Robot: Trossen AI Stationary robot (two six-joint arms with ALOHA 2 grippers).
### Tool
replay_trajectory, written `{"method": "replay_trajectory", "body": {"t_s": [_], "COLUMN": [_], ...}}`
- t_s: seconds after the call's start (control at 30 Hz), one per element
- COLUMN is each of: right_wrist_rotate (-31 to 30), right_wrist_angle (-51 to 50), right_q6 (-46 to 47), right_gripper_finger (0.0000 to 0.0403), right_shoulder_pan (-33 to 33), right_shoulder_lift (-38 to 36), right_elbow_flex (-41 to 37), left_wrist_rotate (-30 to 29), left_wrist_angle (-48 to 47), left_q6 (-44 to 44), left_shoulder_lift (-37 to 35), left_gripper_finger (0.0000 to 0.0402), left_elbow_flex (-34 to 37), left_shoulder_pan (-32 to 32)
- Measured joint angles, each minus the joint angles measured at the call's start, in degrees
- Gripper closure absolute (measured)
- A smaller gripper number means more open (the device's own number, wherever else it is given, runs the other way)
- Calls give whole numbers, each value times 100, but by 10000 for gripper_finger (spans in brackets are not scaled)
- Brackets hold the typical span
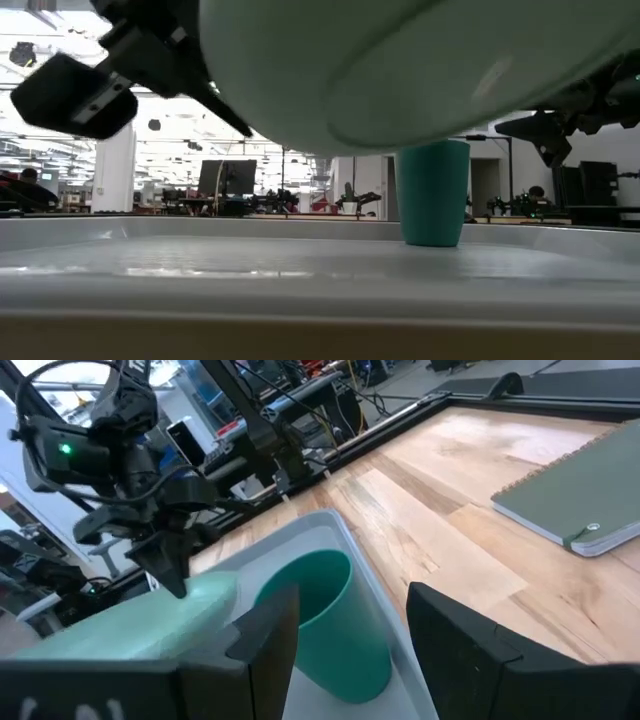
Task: Pick and place plate/cup/fork/spoon on tray
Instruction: Put the blue plate on the blue tray below the blue cup
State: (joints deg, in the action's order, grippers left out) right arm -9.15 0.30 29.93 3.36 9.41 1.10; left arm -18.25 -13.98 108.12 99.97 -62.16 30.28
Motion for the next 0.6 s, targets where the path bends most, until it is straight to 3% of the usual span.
{"method": "replay_trajectory", "body": {"t_s": [0.23,0.6], "right_wrist_rotate": [2,4], "right_wrist_angle": [2,7], "right_q6": [0,4], "right_gripper_finger": [189,189], "right_shoulder_pan": [0,0], "right_shoulder_lift": [112,297], "right_elbow_flex": [0,0], "left_wrist_rotate": [94,41], "left_wrist_angle": [-21,-299], "left_q6": [-294,-382], "left_shoulder_lift": [443,620], "left_gripper_finger": [401,401], "left_elbow_flex": [-399,-423], "left_shoulder_pan": [-79,-166]}}
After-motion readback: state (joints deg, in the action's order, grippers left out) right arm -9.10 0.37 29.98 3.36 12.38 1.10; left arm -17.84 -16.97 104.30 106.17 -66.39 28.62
